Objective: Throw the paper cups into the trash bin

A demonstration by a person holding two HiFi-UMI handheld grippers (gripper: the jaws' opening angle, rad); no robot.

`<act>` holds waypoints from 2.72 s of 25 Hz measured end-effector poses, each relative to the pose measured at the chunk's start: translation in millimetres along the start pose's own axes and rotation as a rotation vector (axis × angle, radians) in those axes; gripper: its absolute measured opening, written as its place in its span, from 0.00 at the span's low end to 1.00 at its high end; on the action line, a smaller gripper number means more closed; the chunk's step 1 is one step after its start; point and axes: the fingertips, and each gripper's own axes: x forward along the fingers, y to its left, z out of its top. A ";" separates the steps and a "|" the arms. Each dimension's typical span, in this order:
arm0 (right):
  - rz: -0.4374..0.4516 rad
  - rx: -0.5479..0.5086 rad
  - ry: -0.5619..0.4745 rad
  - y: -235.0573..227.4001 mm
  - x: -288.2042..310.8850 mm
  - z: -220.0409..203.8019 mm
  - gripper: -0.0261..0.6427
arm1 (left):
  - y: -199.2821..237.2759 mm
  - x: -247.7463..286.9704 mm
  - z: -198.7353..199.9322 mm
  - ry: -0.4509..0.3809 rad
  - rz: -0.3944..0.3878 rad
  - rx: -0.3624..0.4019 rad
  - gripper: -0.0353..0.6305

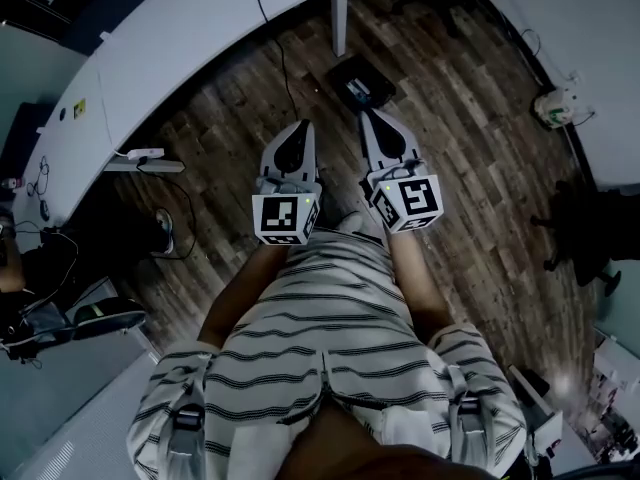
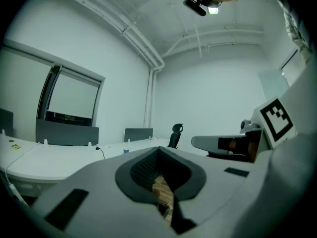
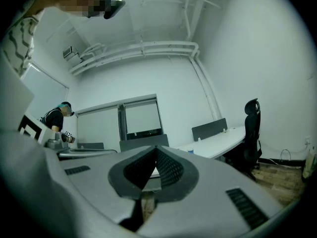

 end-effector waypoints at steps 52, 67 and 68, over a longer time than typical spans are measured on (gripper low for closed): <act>-0.306 -0.043 0.062 -142.8 419.0 16.3 0.06 | 263.1 398.2 3.0 0.140 -0.321 -0.042 0.09; -0.302 0.015 0.066 -183.7 404.9 5.2 0.06 | 257.2 431.1 -17.8 0.186 -0.226 -0.013 0.09; -0.304 0.021 0.068 -186.1 405.6 2.9 0.06 | 259.0 434.5 -20.8 0.190 -0.220 -0.011 0.09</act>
